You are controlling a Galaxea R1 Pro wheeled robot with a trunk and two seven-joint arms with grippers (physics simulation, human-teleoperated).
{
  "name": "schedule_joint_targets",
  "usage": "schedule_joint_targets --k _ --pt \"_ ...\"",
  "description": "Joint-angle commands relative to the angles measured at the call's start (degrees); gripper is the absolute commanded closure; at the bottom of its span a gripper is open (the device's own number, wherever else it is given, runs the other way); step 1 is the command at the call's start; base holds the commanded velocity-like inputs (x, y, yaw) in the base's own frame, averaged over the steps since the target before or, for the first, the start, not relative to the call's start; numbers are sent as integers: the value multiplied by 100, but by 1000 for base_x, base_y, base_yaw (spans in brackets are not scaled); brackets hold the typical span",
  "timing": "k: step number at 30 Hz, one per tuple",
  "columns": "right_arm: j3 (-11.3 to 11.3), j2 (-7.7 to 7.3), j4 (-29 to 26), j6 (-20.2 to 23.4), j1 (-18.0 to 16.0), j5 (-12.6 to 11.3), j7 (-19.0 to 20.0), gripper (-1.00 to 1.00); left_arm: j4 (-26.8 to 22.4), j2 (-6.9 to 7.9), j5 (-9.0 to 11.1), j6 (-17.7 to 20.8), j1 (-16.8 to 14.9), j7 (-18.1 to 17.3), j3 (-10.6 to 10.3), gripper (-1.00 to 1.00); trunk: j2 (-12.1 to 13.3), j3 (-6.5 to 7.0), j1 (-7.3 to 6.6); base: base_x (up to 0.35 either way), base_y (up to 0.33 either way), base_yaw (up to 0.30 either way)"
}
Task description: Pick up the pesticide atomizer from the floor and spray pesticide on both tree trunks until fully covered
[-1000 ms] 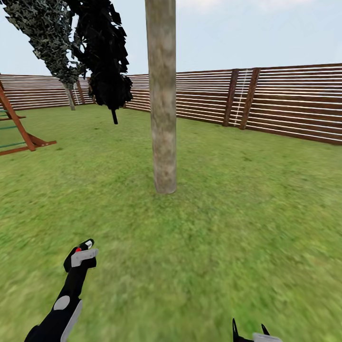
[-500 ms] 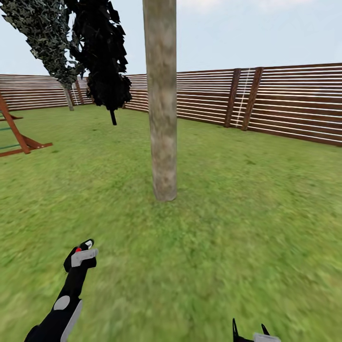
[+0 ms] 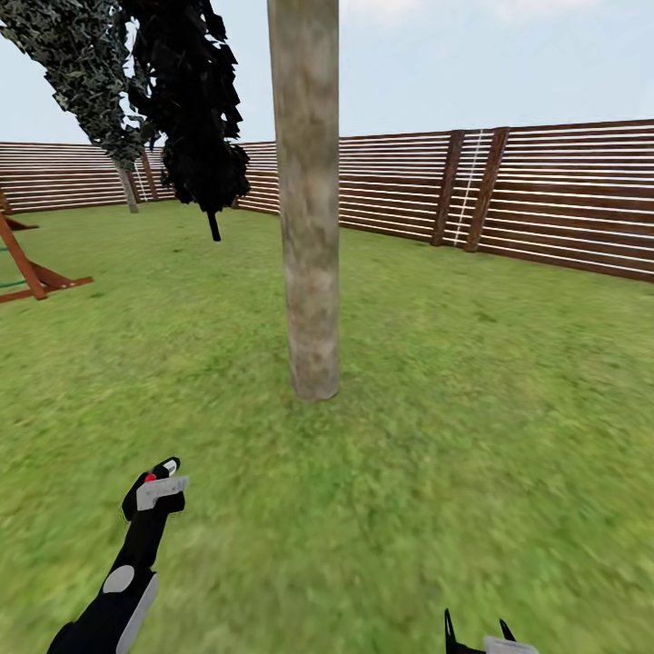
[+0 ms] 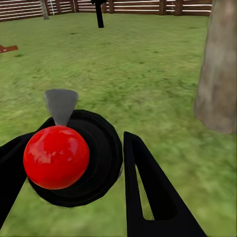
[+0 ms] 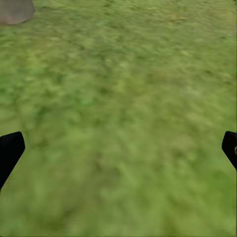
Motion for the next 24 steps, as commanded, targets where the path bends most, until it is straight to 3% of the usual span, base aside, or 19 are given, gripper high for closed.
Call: schedule_joint_targets --k 1,24 --pt "0 0 0 0 0 0 0 -100 -1 0 0 0 0 -3 0 100 0 0 0 342 0 0" --pt "1 -1 -4 0 0 0 3 -100 -1 0 -1 -4 6 -3 1 100 0 0 0 337 0 0"
